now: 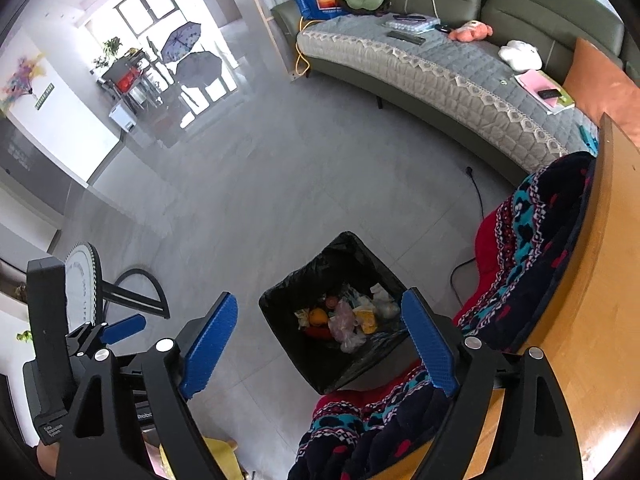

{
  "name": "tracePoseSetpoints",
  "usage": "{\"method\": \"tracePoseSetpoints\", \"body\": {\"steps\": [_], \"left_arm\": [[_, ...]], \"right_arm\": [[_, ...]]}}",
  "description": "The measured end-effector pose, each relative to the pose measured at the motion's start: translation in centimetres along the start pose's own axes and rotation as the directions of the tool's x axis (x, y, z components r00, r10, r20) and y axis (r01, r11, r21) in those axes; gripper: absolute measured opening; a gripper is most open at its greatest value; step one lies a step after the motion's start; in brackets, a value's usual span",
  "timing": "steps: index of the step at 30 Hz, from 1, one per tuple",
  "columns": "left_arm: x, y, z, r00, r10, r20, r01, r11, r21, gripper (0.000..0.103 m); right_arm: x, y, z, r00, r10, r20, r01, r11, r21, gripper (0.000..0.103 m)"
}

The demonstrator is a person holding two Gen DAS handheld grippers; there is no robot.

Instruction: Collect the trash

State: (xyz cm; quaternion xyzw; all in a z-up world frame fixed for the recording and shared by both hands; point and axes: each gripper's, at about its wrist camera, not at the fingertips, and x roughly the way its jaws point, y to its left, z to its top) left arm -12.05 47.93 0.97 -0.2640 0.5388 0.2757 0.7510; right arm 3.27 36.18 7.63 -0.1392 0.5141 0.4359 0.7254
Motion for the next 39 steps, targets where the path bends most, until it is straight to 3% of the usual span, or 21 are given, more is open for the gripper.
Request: {"method": "tracePoseSetpoints", "body": {"steps": [10, 23, 35, 39], "left_arm": [[-3.3, -2.9, -1.8, 0.998, -0.031, 0.062, 0.029, 0.999, 0.029, 0.097], [-6.2, -12.4, -4.1, 0.989, -0.114, 0.092, 0.096, 0.978, 0.184, 0.097], [-6.7, -23.0, -7.1, 0.978, -0.200, 0.053, 0.168, 0.920, 0.354, 0.097], [-6.9, -26.3, -8.5, 0.974, -0.221, 0.046, 0.181, 0.888, 0.423, 0.097]], "right_arm": [[-4.9, -2.5, -2.3, 0.998, -0.024, 0.066, 0.022, 0.999, 0.028, 0.085], [-11.6, -9.3, -6.8, 0.984, -0.103, 0.144, 0.083, 0.987, 0.139, 0.085], [-16.0, -16.4, -13.0, 0.968, -0.196, 0.158, 0.146, 0.949, 0.281, 0.087], [-17.3, -18.9, -15.4, 0.959, -0.238, 0.155, 0.175, 0.926, 0.335, 0.087]]}}
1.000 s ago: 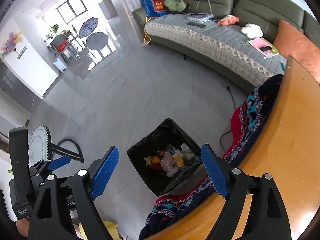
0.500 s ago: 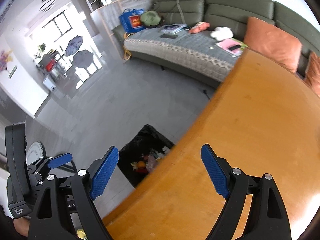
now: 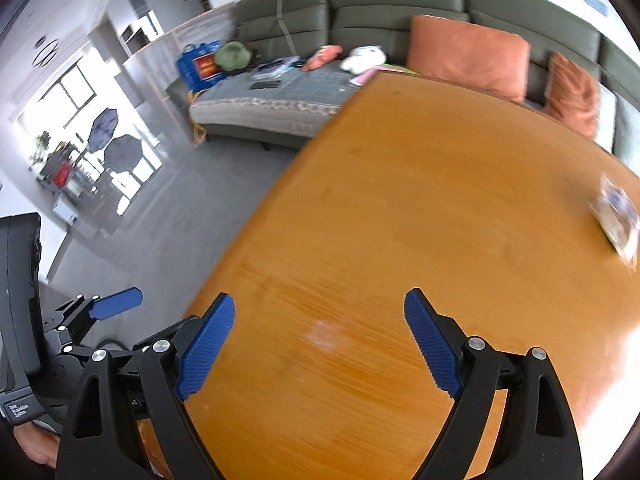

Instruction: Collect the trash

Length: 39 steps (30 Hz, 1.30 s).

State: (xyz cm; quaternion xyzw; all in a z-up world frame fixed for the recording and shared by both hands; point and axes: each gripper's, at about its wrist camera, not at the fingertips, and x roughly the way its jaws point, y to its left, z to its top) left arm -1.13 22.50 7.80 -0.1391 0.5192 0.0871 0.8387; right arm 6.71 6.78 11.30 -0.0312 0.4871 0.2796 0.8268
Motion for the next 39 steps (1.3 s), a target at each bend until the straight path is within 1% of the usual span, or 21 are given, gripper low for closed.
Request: {"method": "tracePoseSetpoints", "body": {"steps": [5, 12, 17, 24, 27, 32, 35, 39], "left_arm": [[1.2, -4.2, -0.1, 0.999, -0.034, -0.025, 0.036, 0.996, 0.083, 0.097], [2.2, -8.9, -0.3, 0.996, -0.083, -0.016, 0.085, 0.987, 0.140, 0.097], [3.2, -11.9, -0.8, 0.995, -0.093, -0.033, 0.098, 0.975, 0.200, 0.097], [4.6, -16.2, -2.1, 0.993, -0.109, -0.038, 0.115, 0.954, 0.277, 0.097], [5.2, -17.6, -2.9, 0.993, -0.112, -0.034, 0.117, 0.945, 0.306, 0.097], [6.6, -19.4, -4.1, 0.992, -0.120, -0.030, 0.123, 0.937, 0.327, 0.097], [7.4, -20.2, -5.0, 0.993, -0.115, -0.037, 0.121, 0.935, 0.333, 0.097], [8.1, -21.0, -6.1, 0.995, -0.097, -0.029, 0.101, 0.930, 0.354, 0.097]], "right_arm": [[-1.4, -4.5, -1.7, 0.998, -0.059, 0.011, 0.058, 0.996, 0.073, 0.087], [-3.2, -9.9, -4.4, 0.993, -0.119, 0.017, 0.115, 0.979, 0.167, 0.087], [-3.6, -12.9, -5.8, 0.989, -0.149, 0.010, 0.143, 0.964, 0.222, 0.087], [-4.8, -17.2, -9.6, 0.979, -0.203, 0.016, 0.190, 0.940, 0.282, 0.087], [-5.1, -18.8, -11.1, 0.975, -0.223, 0.016, 0.208, 0.931, 0.300, 0.087], [-5.0, -20.6, -13.2, 0.967, -0.254, 0.024, 0.233, 0.917, 0.323, 0.087], [-4.9, -21.3, -14.3, 0.966, -0.256, 0.030, 0.230, 0.910, 0.344, 0.087], [-4.4, -21.8, -15.2, 0.967, -0.252, 0.028, 0.226, 0.908, 0.353, 0.087]]}}
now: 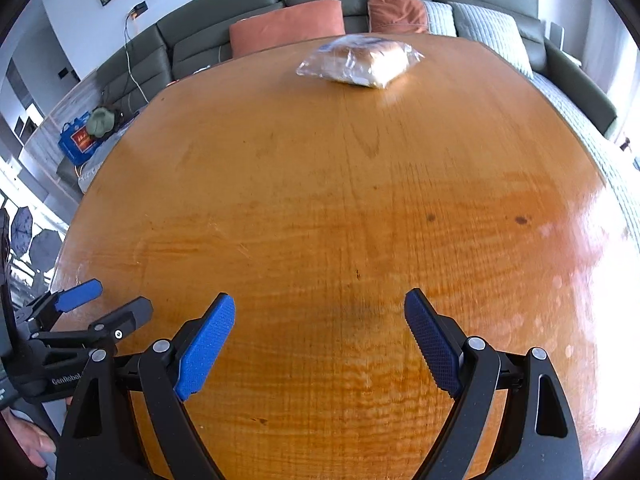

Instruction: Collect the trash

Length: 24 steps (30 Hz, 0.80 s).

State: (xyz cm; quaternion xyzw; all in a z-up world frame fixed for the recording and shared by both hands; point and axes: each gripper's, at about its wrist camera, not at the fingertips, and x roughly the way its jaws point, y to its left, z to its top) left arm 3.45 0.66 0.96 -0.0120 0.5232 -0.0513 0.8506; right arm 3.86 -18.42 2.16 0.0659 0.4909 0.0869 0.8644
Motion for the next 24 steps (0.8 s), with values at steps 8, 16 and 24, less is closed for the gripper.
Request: {"method": "tracePoseSetpoints", "body": {"steps": [8, 16, 24], "left_arm": [[0.4, -0.8, -0.5, 0.997, 0.064, 0.048, -0.065, 0.998, 0.026, 0.097], [0.4, -0.9, -0.8, 0.992, 0.079, 0.102, -0.082, 0.996, 0.029, 0.097], [0.3, -0.8, -1.4, 0.985, 0.082, 0.151, -0.087, 0.996, 0.022, 0.097]], "right_arm": [[0.3, 1.0, -0.6, 0.997, -0.058, 0.053, 0.061, 0.996, -0.062, 0.090], [0.7, 1.9, -1.2, 0.992, -0.095, 0.089, 0.105, 0.989, -0.109, 0.096], [0.8, 1.9, -1.2, 0.988, -0.120, 0.099, 0.131, 0.986, -0.104, 0.100]]}}
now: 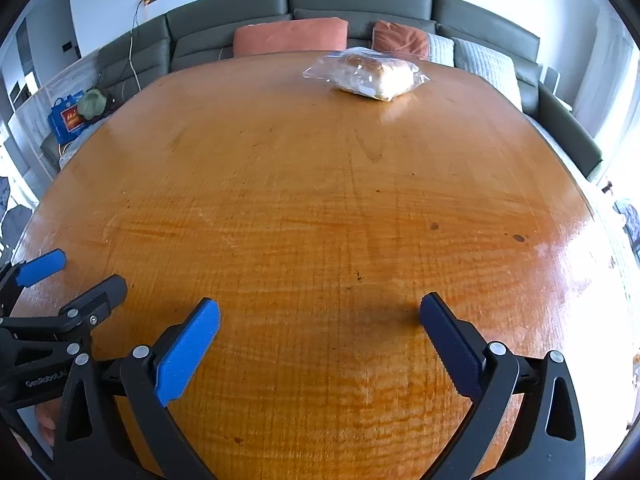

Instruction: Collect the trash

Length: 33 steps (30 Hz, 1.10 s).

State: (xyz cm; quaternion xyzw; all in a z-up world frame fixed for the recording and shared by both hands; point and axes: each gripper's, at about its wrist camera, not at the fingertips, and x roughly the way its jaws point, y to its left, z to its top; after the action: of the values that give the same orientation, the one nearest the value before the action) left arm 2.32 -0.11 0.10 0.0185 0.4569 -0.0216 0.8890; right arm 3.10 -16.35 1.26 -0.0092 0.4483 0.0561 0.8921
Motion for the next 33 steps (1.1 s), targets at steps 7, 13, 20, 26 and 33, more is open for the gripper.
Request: {"method": "tracePoseSetpoints", "body": {"steps": [7, 13, 20, 26, 33], "left_arm": [[0.01, 0.01, 0.02, 1.000, 0.000, 0.000, 0.000, 1.000, 0.000, 0.097], [0.01, 0.02, 0.04, 1.000, 0.000, 0.000, 0.000, 1.000, 0.000, 0.097], [-0.02, 0.05, 0.01, 1.000, 0.000, 0.000, 0.000, 1.000, 0.000, 0.097], [-0.01, 0.06, 0.01, 1.000, 0.000, 0.000, 0.000, 1.000, 0.000, 0.097], [-0.01, 0.08, 0.03, 1.000, 0.000, 0.000, 0.000, 1.000, 0.000, 0.097]], "right_arm": [[0.03, 0.01, 0.06, 1.000, -0.007, -0.002, 0.007, 1.000, 0.000, 0.100], [0.04, 0.04, 0.07, 1.000, -0.007, -0.002, 0.007, 1.000, -0.001, 0.100], [0.00, 0.05, 0.05, 1.000, -0.007, -0.002, 0.007, 1.000, 0.000, 0.100], [0.03, 0.05, 0.06, 1.000, -0.007, -0.002, 0.007, 1.000, -0.001, 0.100], [0.02, 0.06, 0.06, 1.000, -0.007, -0.002, 0.007, 1.000, 0.000, 0.101]]}}
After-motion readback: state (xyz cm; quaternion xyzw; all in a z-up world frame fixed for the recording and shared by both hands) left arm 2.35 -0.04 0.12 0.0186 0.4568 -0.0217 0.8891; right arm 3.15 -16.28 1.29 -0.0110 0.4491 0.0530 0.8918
